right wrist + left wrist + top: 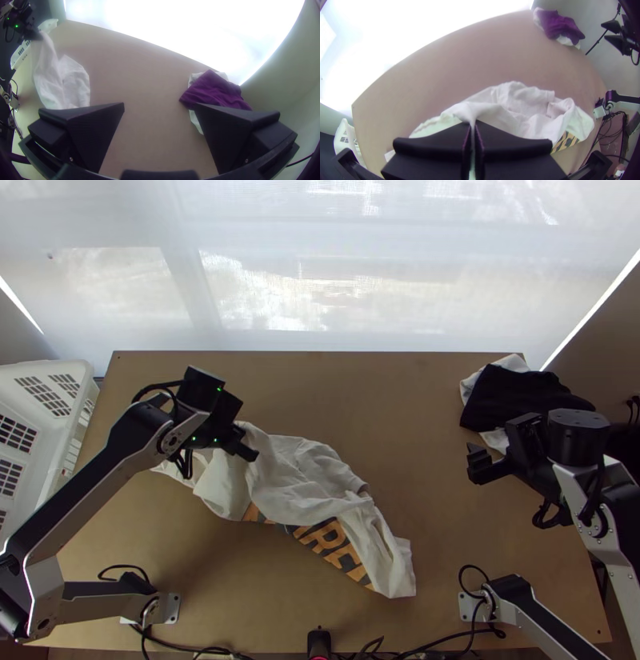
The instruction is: Fold the t-shirt
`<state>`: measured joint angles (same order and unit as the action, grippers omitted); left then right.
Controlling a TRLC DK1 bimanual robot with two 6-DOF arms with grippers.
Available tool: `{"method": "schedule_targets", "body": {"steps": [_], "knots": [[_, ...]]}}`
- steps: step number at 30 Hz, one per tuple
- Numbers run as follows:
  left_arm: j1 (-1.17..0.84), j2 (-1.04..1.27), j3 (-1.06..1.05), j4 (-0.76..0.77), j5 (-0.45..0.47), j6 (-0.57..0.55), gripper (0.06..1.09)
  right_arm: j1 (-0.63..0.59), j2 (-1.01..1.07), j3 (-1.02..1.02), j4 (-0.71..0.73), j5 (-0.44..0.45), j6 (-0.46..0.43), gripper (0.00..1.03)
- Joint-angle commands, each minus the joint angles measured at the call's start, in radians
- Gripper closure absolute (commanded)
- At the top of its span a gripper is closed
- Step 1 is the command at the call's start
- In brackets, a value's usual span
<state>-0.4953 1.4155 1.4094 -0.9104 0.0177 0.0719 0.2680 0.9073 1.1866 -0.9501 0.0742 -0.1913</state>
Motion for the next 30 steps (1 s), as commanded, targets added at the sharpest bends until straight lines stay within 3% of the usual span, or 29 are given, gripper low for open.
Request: {"method": "schedule_targets", "body": {"steps": [1,10,24,30], "knots": [[0.003,0.049,0.298,-0.021,0.002,-0.026,1.05,0.054,0.024,0.011,-0.004,0.001,-0.010,0.05],[0.107,0.097,0.608,-0.013,0.001,-0.030,1.05,0.158,0.081,0.018,-0.029,0.003,-0.054,0.05],[0.185,0.048,0.626,-0.024,-0.001,-0.034,1.05,0.324,0.189,0.057,-0.072,-0.073,-0.034,0.05],[0.192,0.042,0.626,-0.025,-0.001,-0.034,1.05,0.396,0.203,-0.028,-0.073,-0.082,-0.034,0.05]]}}
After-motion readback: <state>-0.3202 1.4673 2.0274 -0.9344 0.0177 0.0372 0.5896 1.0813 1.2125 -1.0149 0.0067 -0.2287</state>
